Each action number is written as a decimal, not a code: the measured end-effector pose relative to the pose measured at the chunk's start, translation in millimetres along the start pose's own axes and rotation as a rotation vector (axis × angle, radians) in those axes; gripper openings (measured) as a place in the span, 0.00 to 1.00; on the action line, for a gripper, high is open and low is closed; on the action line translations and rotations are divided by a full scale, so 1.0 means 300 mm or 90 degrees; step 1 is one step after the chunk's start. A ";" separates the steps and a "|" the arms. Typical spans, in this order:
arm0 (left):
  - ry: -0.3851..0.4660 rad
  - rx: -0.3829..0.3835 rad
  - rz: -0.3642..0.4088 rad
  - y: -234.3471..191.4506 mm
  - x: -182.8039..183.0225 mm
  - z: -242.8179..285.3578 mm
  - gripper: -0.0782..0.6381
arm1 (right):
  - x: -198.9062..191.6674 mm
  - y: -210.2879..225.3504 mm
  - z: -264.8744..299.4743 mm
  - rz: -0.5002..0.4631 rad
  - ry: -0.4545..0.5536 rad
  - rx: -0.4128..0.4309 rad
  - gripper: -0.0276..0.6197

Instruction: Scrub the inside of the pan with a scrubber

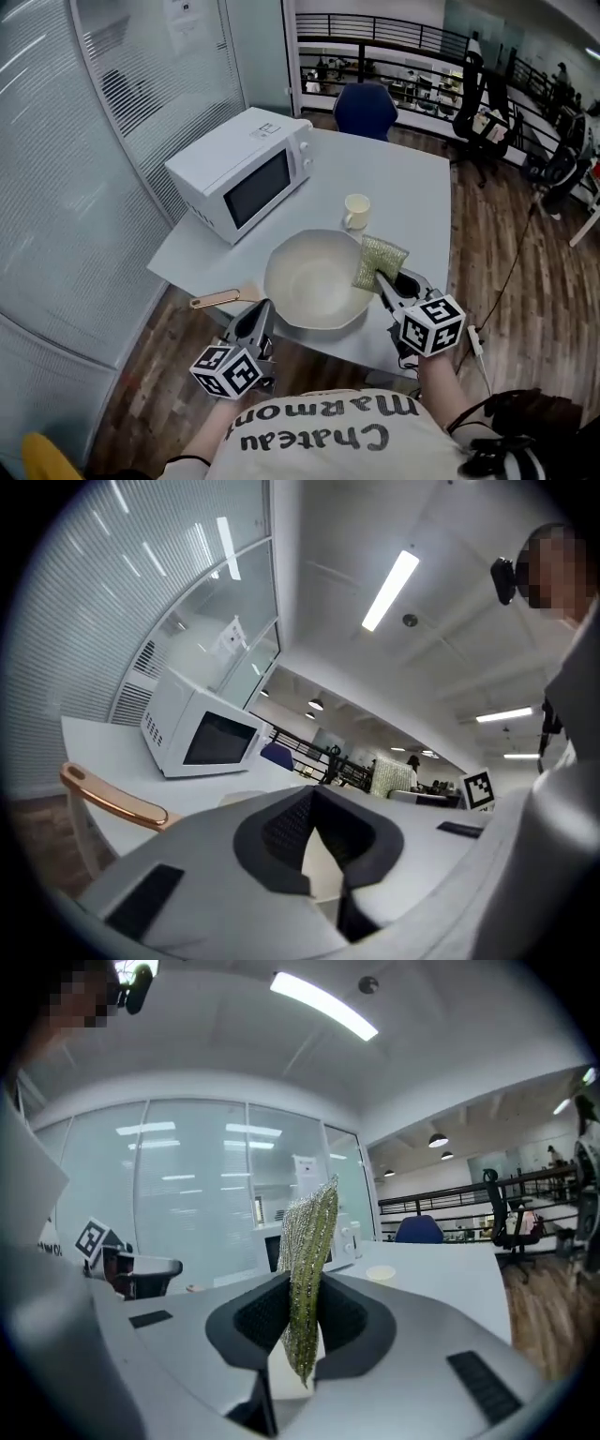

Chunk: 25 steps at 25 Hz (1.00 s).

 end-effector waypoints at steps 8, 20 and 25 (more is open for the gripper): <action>-0.063 -0.103 0.107 0.010 0.090 -0.271 0.11 | -0.067 -0.329 -0.045 0.031 -0.027 -0.045 0.13; -0.108 -0.138 0.093 -0.038 0.008 -0.600 0.11 | -0.226 -0.643 -0.318 0.062 -0.036 -0.168 0.13; -0.110 -0.157 0.082 -0.017 -0.017 -0.632 0.11 | -0.257 -0.676 -0.400 0.066 -0.039 -0.198 0.13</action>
Point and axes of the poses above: the fingertips, and each gripper's own axes: z forward along the fingers, y to its right, x out of its top, the point moved 6 cm from there along -z, backward along the fingers, and after that the axes turned 3 degrees about -x, right-handed, at the moved point
